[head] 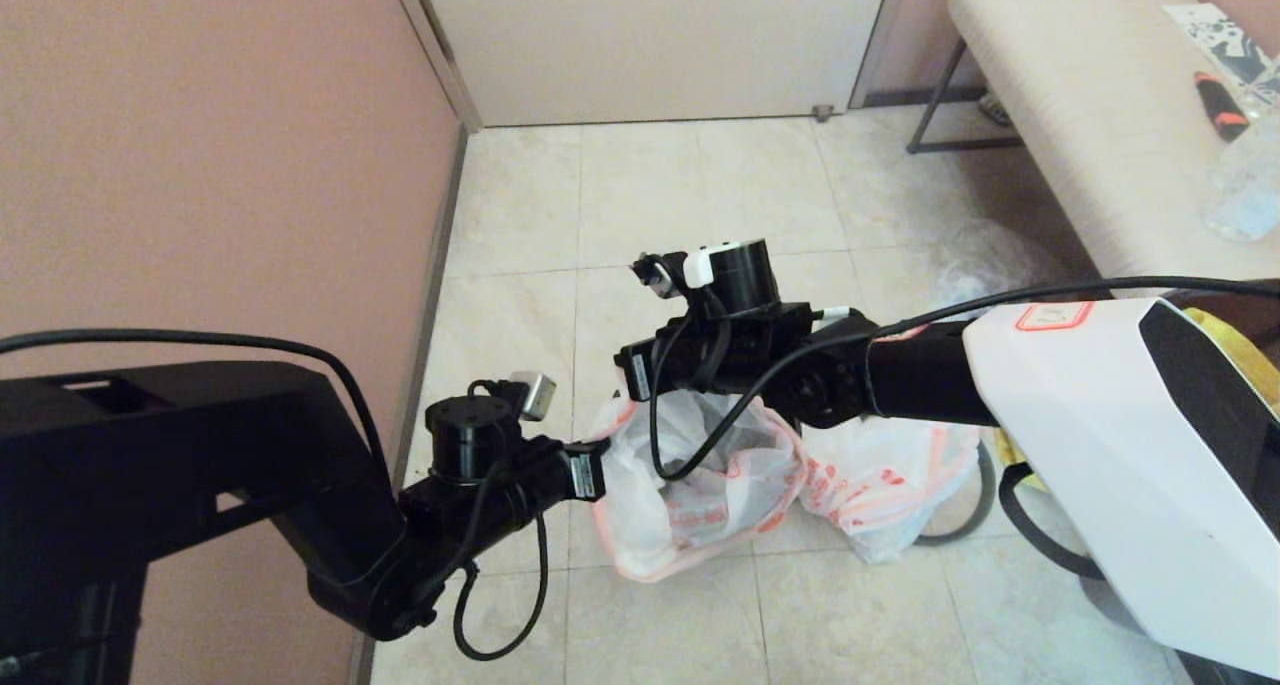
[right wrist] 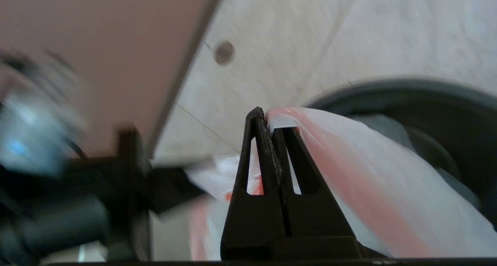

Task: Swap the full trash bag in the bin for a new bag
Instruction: Put the new garbage bag on the trash can

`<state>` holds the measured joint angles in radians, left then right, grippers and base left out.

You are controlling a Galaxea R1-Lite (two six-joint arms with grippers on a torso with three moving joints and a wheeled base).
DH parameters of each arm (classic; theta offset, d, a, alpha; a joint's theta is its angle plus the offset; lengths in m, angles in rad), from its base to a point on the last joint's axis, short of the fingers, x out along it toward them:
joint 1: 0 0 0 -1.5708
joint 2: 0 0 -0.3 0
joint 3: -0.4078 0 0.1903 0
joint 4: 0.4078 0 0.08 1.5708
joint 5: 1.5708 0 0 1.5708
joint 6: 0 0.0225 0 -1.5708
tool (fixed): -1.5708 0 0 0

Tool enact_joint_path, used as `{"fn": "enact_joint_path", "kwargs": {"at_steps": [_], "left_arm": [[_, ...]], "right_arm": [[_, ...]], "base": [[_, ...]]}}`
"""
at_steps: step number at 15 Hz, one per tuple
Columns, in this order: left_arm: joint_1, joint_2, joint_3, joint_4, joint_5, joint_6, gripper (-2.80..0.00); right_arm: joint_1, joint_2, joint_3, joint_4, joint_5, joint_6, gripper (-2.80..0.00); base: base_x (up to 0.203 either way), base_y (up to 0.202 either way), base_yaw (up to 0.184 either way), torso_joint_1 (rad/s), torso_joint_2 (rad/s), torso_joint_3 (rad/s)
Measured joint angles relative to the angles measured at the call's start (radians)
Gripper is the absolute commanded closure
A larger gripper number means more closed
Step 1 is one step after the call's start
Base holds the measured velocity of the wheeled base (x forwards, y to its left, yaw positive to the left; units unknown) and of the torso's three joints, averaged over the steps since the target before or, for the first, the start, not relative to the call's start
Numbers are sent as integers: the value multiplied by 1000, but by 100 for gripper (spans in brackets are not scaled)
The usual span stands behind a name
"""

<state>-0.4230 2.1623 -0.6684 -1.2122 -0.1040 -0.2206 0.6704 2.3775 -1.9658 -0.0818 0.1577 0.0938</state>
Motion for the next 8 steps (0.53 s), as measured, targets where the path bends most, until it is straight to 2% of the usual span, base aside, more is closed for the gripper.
{"fn": "enact_joint_path", "kwargs": {"at_steps": [1,4,8], "left_arm": [[6,-10,-7,2,0,-1,0],[9,-21,-17,4,1,-2,0],[32,-15,-67,40,14,-26,0]], "right_arm": [[1,-8,12,21,-20,-2,-280],[1,-52,87,44,-35,-1,-280],[1,-187,309,65,-40,0,-280]], "base": [[0,0,0,0,0,0],[0,0,0,0,0,0],[0,0,0,0,0,0]]}}
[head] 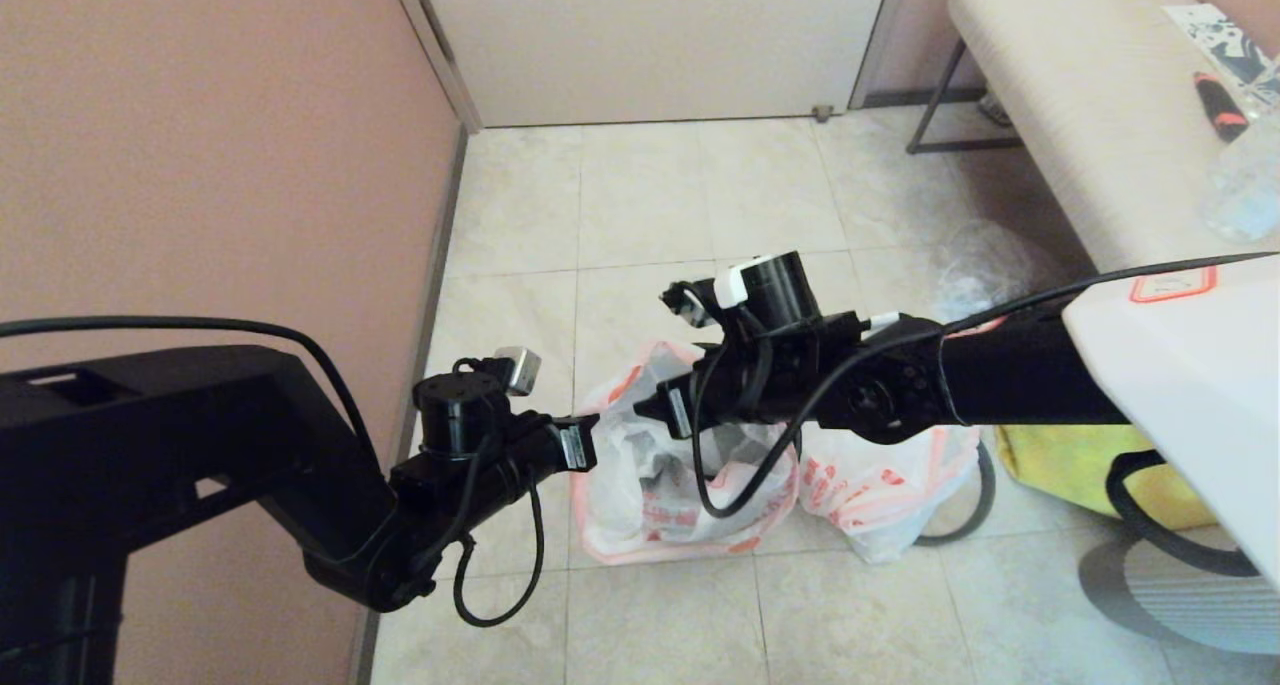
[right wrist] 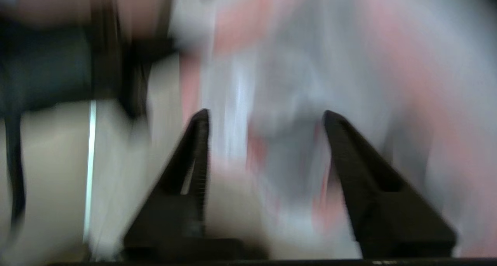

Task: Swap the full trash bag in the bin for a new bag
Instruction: Put the new garbage bag on the trash can

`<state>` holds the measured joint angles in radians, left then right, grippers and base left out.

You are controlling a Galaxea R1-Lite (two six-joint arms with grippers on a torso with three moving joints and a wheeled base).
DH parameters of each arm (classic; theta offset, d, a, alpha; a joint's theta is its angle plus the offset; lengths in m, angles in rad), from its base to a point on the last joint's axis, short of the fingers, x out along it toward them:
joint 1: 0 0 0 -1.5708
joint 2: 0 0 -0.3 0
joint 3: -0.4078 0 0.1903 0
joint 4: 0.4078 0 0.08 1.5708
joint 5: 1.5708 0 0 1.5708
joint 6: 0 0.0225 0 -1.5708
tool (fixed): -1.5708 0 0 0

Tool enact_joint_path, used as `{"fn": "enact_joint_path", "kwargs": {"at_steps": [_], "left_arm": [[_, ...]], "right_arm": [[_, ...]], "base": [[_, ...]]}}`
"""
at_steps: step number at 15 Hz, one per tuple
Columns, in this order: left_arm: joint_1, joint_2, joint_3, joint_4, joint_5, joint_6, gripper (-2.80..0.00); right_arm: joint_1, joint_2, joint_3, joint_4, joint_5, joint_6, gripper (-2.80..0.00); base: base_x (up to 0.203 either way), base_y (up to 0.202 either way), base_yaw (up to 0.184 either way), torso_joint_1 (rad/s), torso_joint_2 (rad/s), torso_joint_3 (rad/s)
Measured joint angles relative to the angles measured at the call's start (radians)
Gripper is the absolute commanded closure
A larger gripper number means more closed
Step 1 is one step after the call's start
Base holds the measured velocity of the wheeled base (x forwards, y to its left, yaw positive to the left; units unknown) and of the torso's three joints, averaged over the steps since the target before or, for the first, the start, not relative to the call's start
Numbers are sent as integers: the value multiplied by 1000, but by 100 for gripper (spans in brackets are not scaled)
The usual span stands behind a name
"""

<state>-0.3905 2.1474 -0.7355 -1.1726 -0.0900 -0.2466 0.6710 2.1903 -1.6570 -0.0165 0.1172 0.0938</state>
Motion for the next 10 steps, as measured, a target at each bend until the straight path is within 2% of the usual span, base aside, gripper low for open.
{"fn": "enact_joint_path", "kwargs": {"at_steps": [3,4,6,10], "left_arm": [[12,6,-36,17,8,-14,0],[13,7,-42,22,8,-14,0],[13,8,-49,30,7,-14,0],[11,10,-57,32,7,-21,0]], "right_arm": [[-4,-133,247,29,-6,0,-280],[-21,-170,318,17,-7,0,0],[-85,-220,421,-61,-22,-1,0],[-134,-202,467,-144,-183,-3,0]], "base": [[0,0,0,0,0,0],[0,0,0,0,0,0],[0,0,0,0,0,0],[0,0,0,0,0,0]]}}
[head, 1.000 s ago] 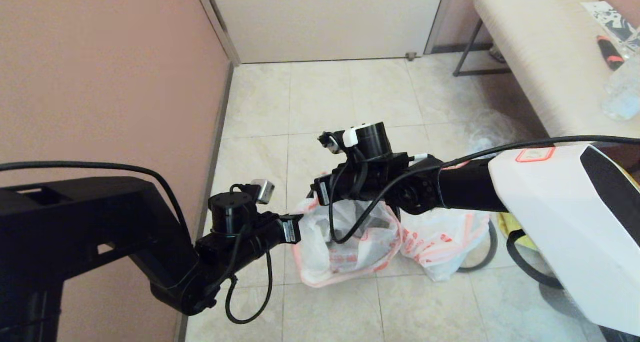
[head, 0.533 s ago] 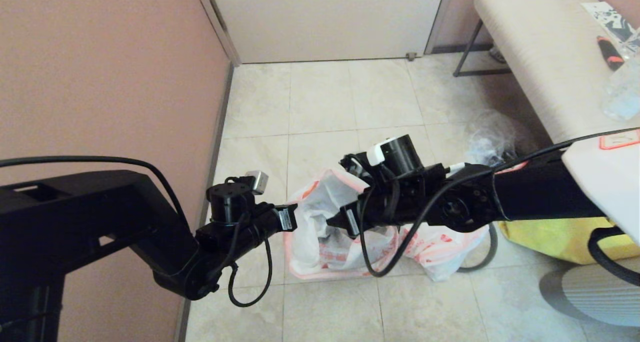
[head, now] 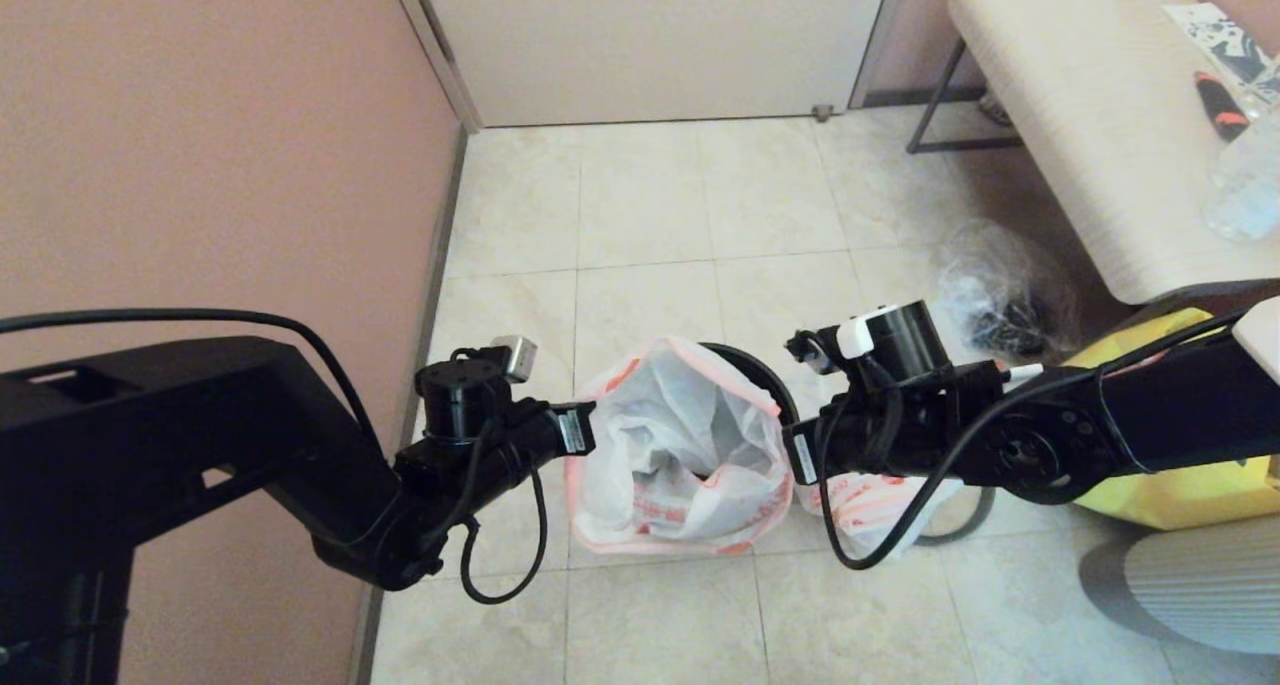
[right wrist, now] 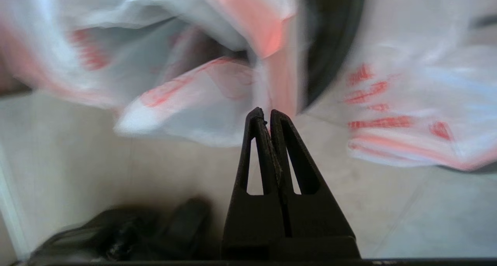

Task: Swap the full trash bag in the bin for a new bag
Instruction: Put the new garbage bag on the trash can

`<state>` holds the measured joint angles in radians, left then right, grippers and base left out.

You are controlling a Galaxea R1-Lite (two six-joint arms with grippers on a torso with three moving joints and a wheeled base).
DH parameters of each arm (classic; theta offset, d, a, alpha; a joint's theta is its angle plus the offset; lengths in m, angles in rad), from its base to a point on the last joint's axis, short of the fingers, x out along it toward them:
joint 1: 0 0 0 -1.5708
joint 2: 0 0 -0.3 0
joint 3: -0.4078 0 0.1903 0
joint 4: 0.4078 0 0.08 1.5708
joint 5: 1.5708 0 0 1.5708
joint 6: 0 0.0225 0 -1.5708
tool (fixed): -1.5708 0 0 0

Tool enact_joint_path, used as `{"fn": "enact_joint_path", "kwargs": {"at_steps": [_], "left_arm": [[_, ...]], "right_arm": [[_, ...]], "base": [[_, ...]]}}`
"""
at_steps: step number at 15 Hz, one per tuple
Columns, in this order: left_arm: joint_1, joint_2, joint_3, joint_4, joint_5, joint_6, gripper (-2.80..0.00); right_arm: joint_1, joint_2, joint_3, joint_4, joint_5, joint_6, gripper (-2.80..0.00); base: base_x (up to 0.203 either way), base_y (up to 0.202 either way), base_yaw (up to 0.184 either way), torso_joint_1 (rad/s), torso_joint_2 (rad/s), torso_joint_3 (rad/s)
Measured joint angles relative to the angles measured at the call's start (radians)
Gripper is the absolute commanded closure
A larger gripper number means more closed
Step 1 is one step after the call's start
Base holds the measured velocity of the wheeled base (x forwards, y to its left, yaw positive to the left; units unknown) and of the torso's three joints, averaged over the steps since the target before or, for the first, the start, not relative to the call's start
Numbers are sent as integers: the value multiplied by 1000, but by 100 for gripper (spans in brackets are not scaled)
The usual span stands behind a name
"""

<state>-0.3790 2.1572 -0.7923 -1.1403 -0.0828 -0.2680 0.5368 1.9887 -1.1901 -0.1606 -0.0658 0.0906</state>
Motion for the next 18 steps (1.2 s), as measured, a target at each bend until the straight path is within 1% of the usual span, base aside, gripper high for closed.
{"fn": "enact_joint_path", "kwargs": {"at_steps": [3,4,6,9,10,12,15,17,18], "left_arm": [[-2,-1,5,0,1,-6,0],[-2,0,4,-2,1,-7,0],[-2,1,2,-3,0,-8,0],[-2,3,0,-4,0,-22,0],[-2,4,0,-4,0,-22,0],[-1,4,0,-4,0,-22,0],[2,4,-5,-4,1,-23,0],[2,9,-8,-4,0,-23,0],[2,11,-13,-4,0,-23,0]], "right_arm": [[14,30,20,5,-42,13,0],[25,39,24,6,-53,44,0],[48,65,15,22,-61,171,0],[70,117,-59,148,-74,413,0],[73,132,-80,194,-81,477,-280],[81,154,-106,227,-100,550,-280],[94,177,-151,251,-101,625,-280],[100,198,-209,300,-101,662,-280],[102,211,-249,343,-100,698,-280]], "base": [[0,0,0,0,0,0],[0,0,0,0,0,0],[0,0,0,0,0,0],[0,0,0,0,0,0],[0,0,0,0,0,0],[0,0,0,0,0,0],[0,0,0,0,0,0],[0,0,0,0,0,0],[0,0,0,0,0,0]]}}
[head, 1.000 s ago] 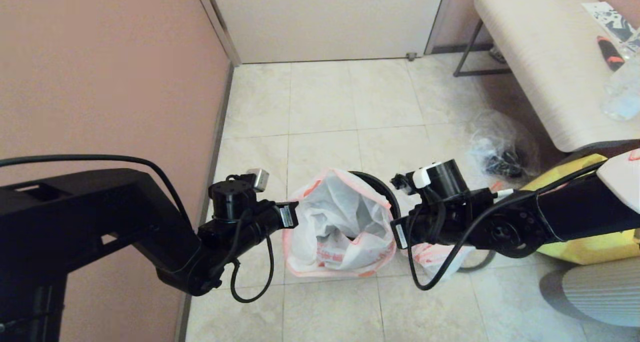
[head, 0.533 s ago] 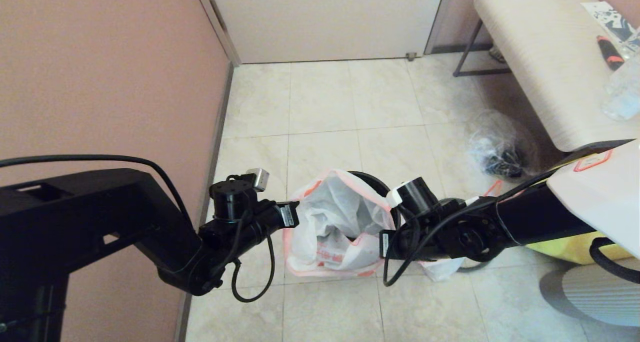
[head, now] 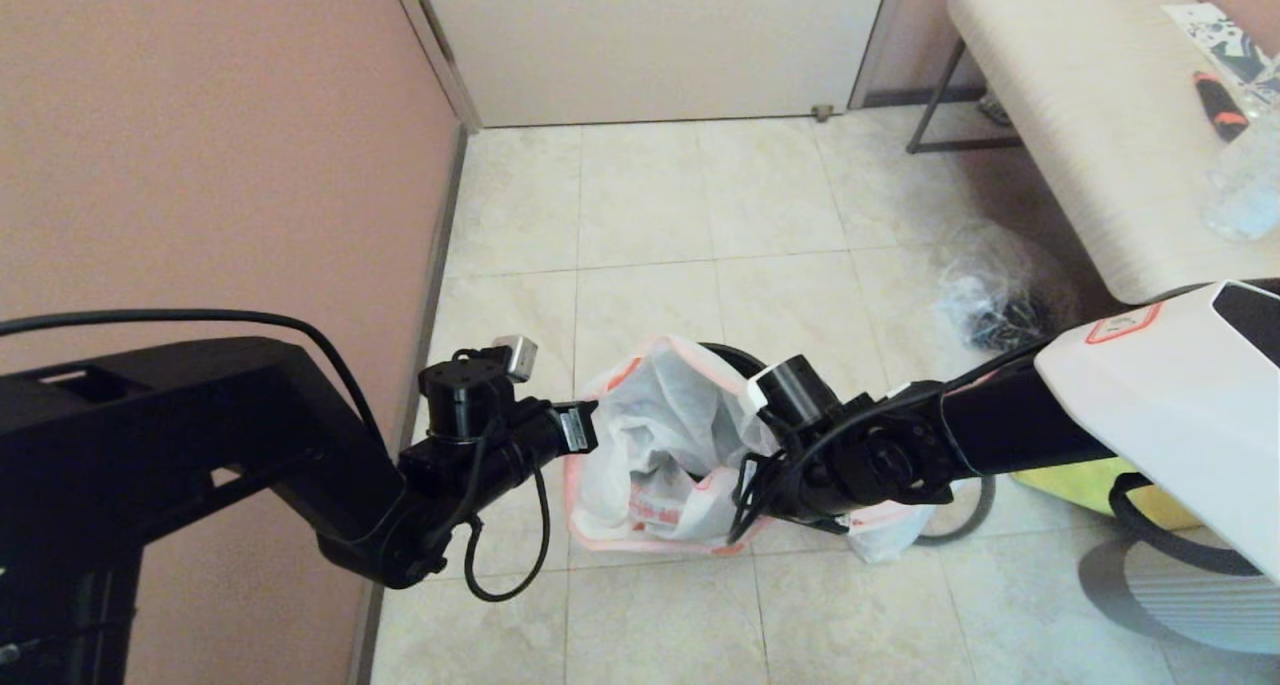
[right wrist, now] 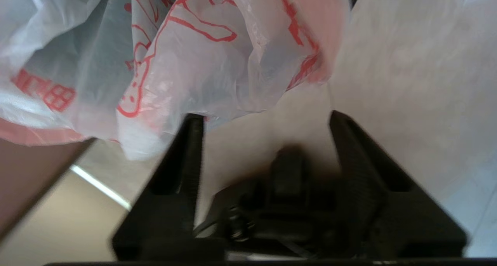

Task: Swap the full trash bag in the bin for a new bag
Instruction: Put the new garbage bag on the trash can

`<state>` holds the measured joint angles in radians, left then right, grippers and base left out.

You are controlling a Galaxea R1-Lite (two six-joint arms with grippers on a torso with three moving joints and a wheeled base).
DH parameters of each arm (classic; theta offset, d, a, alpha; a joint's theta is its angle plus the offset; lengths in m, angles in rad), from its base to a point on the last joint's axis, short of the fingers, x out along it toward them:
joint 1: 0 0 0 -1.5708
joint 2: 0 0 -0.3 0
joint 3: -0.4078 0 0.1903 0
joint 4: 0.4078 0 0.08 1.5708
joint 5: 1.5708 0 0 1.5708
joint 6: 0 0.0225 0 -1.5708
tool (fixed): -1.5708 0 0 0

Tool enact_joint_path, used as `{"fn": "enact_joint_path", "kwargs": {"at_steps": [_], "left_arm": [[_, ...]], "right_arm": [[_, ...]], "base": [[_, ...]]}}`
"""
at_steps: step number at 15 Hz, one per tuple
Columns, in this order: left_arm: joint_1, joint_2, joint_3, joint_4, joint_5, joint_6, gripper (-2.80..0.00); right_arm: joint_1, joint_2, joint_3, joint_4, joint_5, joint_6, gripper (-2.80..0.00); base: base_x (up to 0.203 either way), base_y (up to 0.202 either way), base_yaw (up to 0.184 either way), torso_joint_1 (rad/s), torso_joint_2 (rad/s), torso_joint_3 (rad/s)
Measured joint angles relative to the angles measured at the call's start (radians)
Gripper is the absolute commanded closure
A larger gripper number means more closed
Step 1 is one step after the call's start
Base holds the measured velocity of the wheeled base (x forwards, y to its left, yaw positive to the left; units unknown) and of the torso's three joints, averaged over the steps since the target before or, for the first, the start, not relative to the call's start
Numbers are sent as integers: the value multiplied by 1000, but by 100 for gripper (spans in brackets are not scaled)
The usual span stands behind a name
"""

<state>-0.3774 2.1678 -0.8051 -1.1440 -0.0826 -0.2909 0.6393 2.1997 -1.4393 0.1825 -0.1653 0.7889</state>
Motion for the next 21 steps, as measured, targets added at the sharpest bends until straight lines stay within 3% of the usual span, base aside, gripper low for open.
{"fn": "enact_joint_path", "kwargs": {"at_steps": [2,5,11,17,21], "left_arm": [[0,2,-2,0,0,0,0],[0,2,-2,-2,0,-1,0],[16,0,-5,-2,0,-4,0],[10,-9,-4,-1,0,-14,0],[11,-11,-4,0,0,-14,0]], "right_arm": [[7,23,-67,101,21,85,-280],[11,65,-103,130,45,167,-280],[9,171,-246,178,84,245,-280],[-32,95,-237,256,59,207,-280],[-48,42,-189,206,-91,20,-280]], "base": [[0,0,0,0,0,0],[0,0,0,0,0,0],[0,0,0,0,0,0],[0,0,0,0,0,0],[0,0,0,0,0,0]]}}
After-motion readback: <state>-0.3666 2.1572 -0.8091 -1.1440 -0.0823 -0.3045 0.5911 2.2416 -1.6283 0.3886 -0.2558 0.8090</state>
